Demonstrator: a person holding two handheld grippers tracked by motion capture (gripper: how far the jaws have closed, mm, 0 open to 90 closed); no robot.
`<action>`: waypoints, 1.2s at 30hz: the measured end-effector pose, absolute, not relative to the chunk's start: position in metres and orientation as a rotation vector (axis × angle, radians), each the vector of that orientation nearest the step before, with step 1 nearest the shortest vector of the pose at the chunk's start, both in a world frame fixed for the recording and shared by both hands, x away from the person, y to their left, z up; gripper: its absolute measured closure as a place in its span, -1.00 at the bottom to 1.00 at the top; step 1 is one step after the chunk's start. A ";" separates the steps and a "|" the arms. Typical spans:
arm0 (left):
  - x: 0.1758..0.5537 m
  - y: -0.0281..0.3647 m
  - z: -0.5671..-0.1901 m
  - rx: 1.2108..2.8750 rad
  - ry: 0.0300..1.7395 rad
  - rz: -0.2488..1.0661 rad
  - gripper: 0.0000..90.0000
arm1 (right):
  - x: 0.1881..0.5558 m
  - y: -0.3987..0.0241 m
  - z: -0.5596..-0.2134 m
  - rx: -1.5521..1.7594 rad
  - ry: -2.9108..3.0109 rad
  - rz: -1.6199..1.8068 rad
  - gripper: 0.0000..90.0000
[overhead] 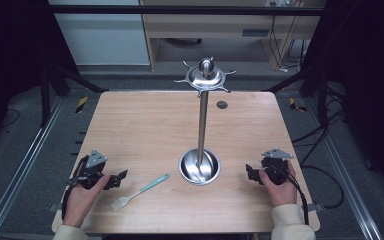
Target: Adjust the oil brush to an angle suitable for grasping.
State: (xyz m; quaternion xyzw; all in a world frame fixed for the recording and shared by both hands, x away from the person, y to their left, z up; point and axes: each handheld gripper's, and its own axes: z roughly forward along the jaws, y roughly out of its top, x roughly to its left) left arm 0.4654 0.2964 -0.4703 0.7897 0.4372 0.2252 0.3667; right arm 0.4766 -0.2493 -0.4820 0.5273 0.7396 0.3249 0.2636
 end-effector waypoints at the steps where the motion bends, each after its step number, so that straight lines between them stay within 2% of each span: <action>1: 0.465 0.296 -0.468 2.020 1.125 0.554 -0.90 | 0.477 -0.249 -0.482 1.426 2.000 0.878 -0.77; 4: 0.463 0.290 -0.454 2.046 1.115 0.581 -0.91 | 0.475 -0.249 -0.481 1.430 1.995 0.887 -0.77; 14: 0.474 0.243 -0.418 2.264 0.935 0.513 -0.68 | 0.476 -0.249 -0.480 1.425 1.994 0.894 -0.77; 19: 0.487 0.218 -0.415 2.356 0.871 0.455 -0.26 | 0.476 -0.247 -0.480 1.422 1.997 0.900 -0.77; 23: 0.498 0.202 -0.417 2.432 0.840 0.424 0.25 | 0.475 -0.248 -0.479 1.423 1.995 0.906 -0.77; 26: 0.503 0.193 -0.422 2.480 0.835 0.385 0.54 | 0.475 -0.247 -0.479 1.427 1.995 0.909 -0.77; 32: 0.507 0.176 -0.435 2.559 0.809 0.318 0.95 | 0.475 -0.247 -0.479 1.422 1.996 0.908 -0.77; 36: 0.508 0.164 -0.446 2.603 0.778 0.262 1.00 | 0.476 -0.247 -0.479 1.417 1.998 0.908 -0.77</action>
